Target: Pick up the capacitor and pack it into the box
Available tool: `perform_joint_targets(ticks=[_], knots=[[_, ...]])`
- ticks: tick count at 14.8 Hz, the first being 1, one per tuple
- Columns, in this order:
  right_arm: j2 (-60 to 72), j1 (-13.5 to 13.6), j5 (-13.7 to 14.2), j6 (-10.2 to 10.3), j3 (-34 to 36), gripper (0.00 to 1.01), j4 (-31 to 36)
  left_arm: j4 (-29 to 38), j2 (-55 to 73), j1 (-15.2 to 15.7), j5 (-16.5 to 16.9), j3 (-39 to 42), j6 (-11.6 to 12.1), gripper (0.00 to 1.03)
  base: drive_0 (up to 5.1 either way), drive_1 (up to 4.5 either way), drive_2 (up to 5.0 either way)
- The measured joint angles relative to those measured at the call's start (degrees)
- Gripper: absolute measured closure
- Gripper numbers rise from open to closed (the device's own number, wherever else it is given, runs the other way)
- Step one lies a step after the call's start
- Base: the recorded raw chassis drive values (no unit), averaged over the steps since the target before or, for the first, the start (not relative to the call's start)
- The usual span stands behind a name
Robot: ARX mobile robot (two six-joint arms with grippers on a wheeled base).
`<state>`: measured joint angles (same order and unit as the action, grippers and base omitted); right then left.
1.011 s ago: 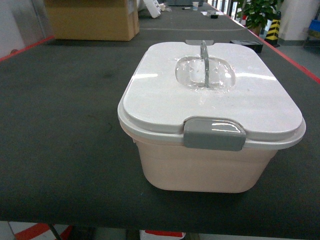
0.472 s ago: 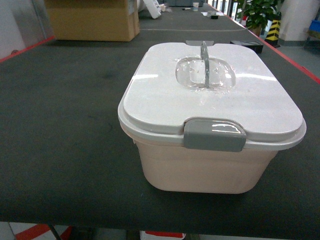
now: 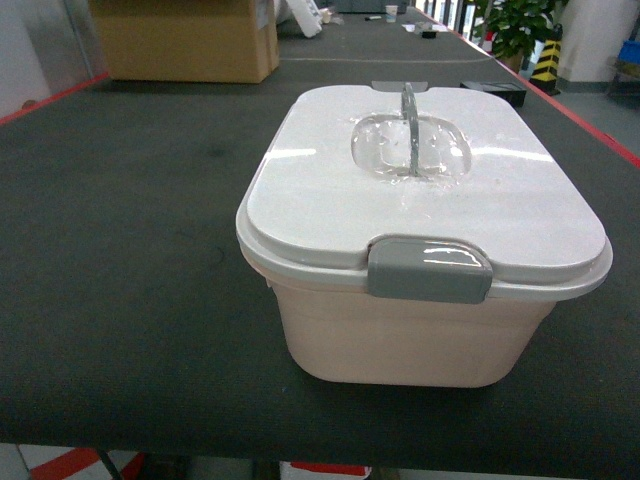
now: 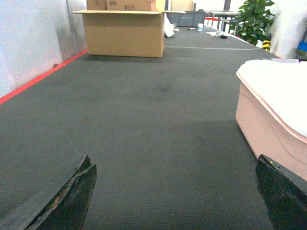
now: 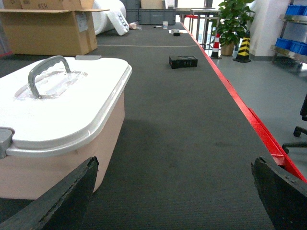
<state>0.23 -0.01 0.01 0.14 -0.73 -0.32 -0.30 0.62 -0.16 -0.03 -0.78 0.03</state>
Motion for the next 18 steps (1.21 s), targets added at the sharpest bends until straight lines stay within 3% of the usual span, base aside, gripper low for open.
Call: perform_joint_targets(ticks=[18], knots=[[0.0, 0.0, 0.0, 0.0, 0.0, 0.03, 0.0, 0.0, 0.0, 0.0, 0.02, 0.0, 0.02, 0.05, 0.0, 0.0, 0.0]])
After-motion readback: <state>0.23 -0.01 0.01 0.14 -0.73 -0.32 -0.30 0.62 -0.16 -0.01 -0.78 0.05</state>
